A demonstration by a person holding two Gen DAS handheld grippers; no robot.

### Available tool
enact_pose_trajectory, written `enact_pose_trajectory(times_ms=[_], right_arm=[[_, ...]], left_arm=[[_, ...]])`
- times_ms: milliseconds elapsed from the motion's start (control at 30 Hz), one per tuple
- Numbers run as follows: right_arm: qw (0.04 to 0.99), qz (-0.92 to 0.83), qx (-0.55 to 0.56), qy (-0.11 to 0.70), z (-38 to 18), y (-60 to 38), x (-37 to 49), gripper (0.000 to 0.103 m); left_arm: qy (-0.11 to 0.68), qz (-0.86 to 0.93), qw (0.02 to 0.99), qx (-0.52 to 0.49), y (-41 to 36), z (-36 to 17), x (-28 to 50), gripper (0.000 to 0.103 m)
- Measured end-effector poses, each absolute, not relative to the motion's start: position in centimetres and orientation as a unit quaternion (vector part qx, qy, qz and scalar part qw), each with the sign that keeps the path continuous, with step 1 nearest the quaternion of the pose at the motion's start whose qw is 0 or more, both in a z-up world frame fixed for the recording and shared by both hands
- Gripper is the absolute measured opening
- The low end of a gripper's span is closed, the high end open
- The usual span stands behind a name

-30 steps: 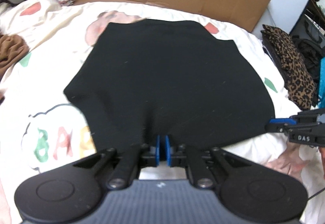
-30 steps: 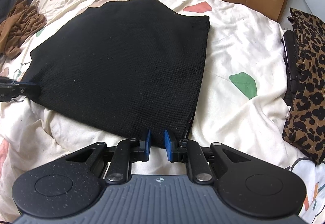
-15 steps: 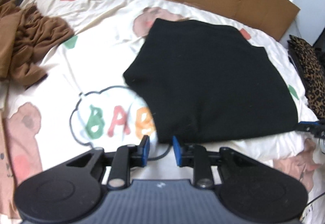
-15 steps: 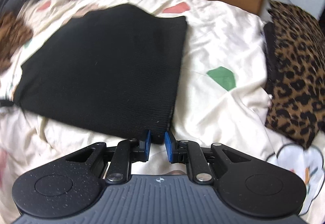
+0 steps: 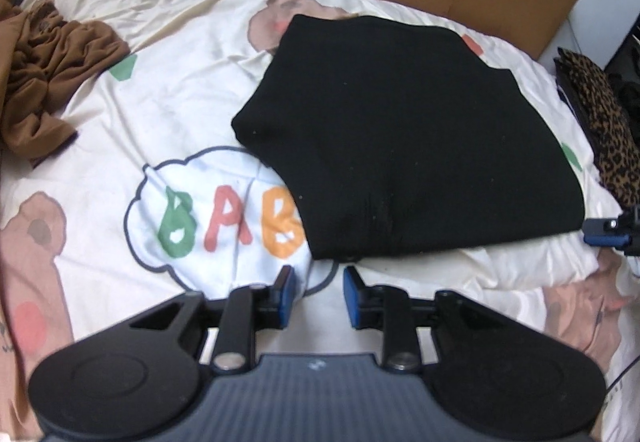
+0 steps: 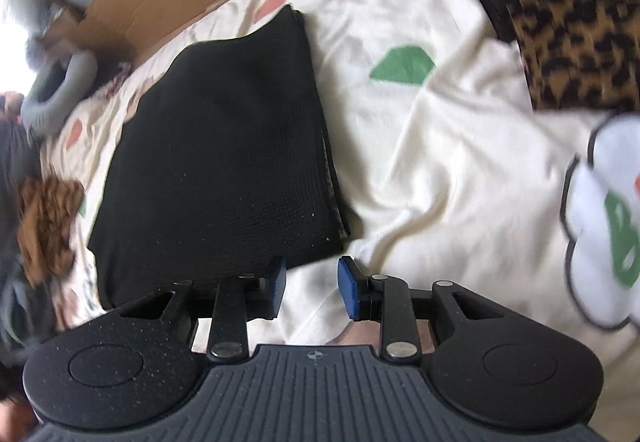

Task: Fold clothes
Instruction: 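Grasp the folded black shorts edge with the left tool while the right tool grasps beside it, then lift the held shorts off the sheet with both tools, rolling them upright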

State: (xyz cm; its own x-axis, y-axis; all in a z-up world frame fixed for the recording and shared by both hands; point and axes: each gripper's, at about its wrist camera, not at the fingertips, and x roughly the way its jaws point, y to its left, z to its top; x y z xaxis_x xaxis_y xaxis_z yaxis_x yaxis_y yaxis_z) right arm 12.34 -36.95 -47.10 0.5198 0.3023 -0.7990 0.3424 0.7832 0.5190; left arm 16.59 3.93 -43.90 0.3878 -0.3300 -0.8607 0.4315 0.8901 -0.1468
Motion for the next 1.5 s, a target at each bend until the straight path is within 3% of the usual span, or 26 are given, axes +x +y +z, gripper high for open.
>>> enact_pose_trajectory(times_ms=[367,433,467,500,600,800,933,1067,1100,1200,1300,1500], right_arm=[[0.746,-0.028,0.494,0.446,-50.4,-38.8,12.0,0.035],[0.742,-0.033,0.501,0.443,-50.6,-38.8,12.1,0.031],[0.741,-0.037,0.503,0.443,-50.7,-38.8,12.1,0.025],[0.740,-0.040,0.505,0.443,-50.8,-38.8,12.2,0.012],[0.739,-0.038,0.509,0.441,-50.7,-39.1,12.5,0.006],[0.751,-0.029,0.500,0.429,-49.6,-39.3,12.5,0.004],[0.749,-0.026,0.498,0.437,-49.9,-39.4,12.5,0.005],[0.743,-0.022,0.503,0.440,-50.2,-39.5,12.0,0.015],[0.743,-0.021,0.504,0.440,-50.3,-39.4,11.9,0.022],[0.739,-0.013,0.514,0.436,-50.7,-39.3,11.5,0.023],[0.731,-0.007,0.529,0.430,-51.4,-39.2,11.6,0.033],[0.720,-0.001,0.558,0.412,-52.4,-39.1,12.2,0.034]], left_arm=[[0.487,-0.264,0.830,0.061,3.5,-44.0,16.9,0.029],[0.485,-0.269,0.829,0.068,3.5,-44.0,17.0,0.024],[0.483,-0.271,0.829,0.070,3.5,-44.0,17.0,0.018],[0.483,-0.271,0.830,0.069,3.7,-43.9,17.1,0.007],[0.477,-0.267,0.835,0.066,4.2,-43.5,17.1,0.004],[0.468,-0.253,0.843,0.081,4.6,-42.5,17.1,0.003],[0.487,-0.256,0.832,0.074,4.6,-42.9,17.1,0.005],[0.507,-0.238,0.828,0.020,6.4,-43.0,17.4,0.010],[0.511,-0.236,0.827,0.003,6.9,-43.0,17.5,0.015],[0.523,-0.248,0.813,-0.064,7.9,-43.2,17.8,0.032],[0.535,-0.255,0.795,-0.133,8.4,-43.8,18.3,0.034],[0.553,-0.238,0.763,-0.238,8.7,-45.8,18.9,0.036]])
